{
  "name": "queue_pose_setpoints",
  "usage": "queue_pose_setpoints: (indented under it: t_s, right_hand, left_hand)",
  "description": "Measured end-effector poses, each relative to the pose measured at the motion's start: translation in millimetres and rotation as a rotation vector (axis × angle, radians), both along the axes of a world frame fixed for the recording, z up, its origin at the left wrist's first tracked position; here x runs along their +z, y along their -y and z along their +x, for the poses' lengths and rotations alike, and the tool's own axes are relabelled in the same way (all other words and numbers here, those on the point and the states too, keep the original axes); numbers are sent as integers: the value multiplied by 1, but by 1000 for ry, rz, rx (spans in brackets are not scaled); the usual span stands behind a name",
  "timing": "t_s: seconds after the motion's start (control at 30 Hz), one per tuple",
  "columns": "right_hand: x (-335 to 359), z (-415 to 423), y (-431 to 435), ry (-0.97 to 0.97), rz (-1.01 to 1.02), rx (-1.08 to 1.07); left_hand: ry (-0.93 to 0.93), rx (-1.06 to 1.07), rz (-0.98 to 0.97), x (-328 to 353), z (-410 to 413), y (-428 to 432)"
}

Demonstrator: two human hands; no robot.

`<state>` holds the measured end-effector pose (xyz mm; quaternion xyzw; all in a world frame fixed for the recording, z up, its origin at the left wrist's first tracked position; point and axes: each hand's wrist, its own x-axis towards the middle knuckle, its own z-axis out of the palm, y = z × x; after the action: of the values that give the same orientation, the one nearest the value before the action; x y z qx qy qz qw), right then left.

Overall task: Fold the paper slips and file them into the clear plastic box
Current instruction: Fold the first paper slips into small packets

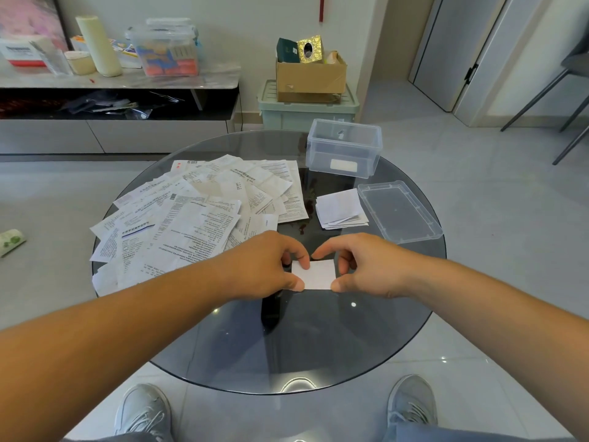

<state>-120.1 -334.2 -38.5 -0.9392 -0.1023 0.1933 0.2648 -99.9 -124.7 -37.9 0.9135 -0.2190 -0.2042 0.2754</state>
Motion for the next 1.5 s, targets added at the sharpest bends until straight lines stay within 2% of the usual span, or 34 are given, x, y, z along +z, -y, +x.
queue_pose_setpoints:
  t_s: [0.23, 0.33, 0.43, 0.6, 0.8, 0.93, 1.1, 1.2, 1.27, 1.37, 1.5]
  right_hand:
    - [4, 5, 1, -48, 10, 6]
    - [7, 3, 5, -59, 55, 13]
    - [11, 2, 9, -91, 124, -22]
    - [12, -1, 6, -92, 127, -54]
    - [10, -5, 3, 42, 43, -44]
    - [4, -5, -4, 112, 9, -16]
    - [6, -4, -5, 134, 89, -53]
    - [11, 2, -3, 128, 223, -100]
    - [20, 12, 3, 199, 260, -119]
    - [38, 37, 16, 329, 200, -148]
    - [40, 72, 32, 382, 126, -180]
  left_hand:
    - [-75, 6, -6, 5, 3, -2]
    - [-64, -29, -21, 7, 0, -3]
    - [-57, 31, -103, 8, -3, -5]
    - [23, 57, -80, 8, -3, -3]
    - [50, 23, -21, 8, -3, 0]
    - [91, 16, -54, 5, -2, 1]
    - [118, 30, -123, 12, 0, 1]
    - [152, 47, -143, 18, 5, 2]
    - [200, 86, -194, 25, 14, 8]
    - [303, 153, -255, 35, 38, 23]
    - [338, 176, -245, 32, 71, 46]
